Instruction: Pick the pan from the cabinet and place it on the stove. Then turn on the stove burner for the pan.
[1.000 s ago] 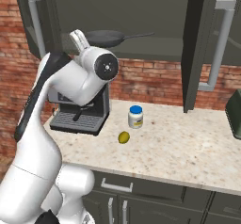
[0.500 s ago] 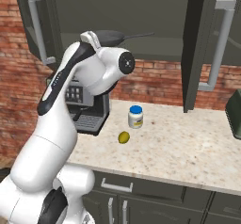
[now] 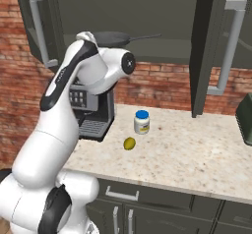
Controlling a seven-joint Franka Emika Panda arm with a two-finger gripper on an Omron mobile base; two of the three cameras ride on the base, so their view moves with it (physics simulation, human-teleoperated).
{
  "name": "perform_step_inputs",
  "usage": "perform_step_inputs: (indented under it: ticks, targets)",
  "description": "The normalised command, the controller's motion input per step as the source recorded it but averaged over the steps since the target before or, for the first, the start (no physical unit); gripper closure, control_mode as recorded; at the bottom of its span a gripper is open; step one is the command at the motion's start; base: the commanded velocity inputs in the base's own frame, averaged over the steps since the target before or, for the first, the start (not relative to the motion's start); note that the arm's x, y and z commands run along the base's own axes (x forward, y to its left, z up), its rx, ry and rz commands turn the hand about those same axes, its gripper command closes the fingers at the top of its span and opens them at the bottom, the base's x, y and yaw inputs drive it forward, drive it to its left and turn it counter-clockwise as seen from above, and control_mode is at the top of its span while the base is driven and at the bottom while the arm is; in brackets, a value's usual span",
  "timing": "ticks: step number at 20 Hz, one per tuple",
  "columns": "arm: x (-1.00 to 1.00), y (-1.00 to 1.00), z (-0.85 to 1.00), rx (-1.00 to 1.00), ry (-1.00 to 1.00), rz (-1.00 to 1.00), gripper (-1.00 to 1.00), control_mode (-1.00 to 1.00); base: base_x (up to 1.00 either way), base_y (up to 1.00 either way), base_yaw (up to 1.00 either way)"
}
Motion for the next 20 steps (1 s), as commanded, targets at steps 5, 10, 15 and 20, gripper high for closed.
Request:
perform_step_inputs:
  ticks: [5,10,15,20]
  targets:
    - [-0.15,0.57,0.0,0.0,0.01,0.07,-1.0,-1.0,0.0,0.0,0.0]
    - [-0.43,0.54,0.0,0.0,0.02,0.1,-1.0,-1.0,0.0,0.0,0.0]
    - [-0.61,0.61,0.0,0.0,0.01,0.12,-1.0,-1.0,0.0,0.0,0.0]
    - [-0.64,0.68,0.0,0.0,0.0,0.13,-1.0,-1.0,0.0,0.0,0.0]
